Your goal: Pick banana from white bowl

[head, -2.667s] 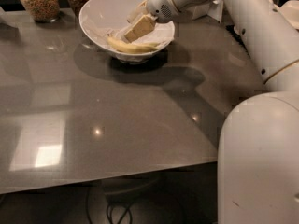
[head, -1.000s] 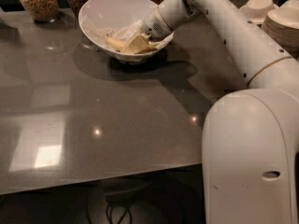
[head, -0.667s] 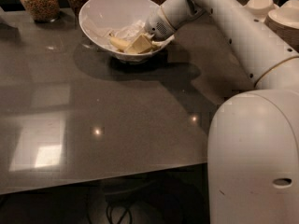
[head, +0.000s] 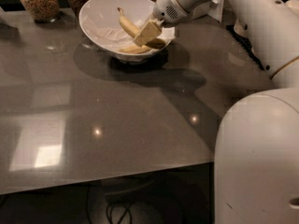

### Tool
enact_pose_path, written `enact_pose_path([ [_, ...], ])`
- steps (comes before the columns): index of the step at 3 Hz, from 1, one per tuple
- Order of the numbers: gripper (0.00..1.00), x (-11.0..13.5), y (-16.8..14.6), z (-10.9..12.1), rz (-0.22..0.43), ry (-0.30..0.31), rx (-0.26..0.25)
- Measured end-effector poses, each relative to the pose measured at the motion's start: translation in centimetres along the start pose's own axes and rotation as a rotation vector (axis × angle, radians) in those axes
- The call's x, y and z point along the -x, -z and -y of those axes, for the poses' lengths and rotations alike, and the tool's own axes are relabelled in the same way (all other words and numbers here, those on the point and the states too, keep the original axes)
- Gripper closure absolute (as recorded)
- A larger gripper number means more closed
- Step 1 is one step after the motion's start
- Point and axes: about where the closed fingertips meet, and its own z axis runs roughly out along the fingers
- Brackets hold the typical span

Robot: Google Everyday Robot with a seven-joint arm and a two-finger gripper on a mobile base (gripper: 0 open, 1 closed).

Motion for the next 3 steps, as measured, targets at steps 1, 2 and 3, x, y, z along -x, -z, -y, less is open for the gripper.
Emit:
enact_pose_path([
  [1, 1.00, 1.0, 2.7, -1.3, -0.032, 0.038, -0.001],
  [2, 1.00, 1.4, 5.3, -3.5, -0.053, 0.051, 0.011],
  [3, 1.00, 0.9, 7.2, -5.9, -0.077, 0.041, 0.025],
])
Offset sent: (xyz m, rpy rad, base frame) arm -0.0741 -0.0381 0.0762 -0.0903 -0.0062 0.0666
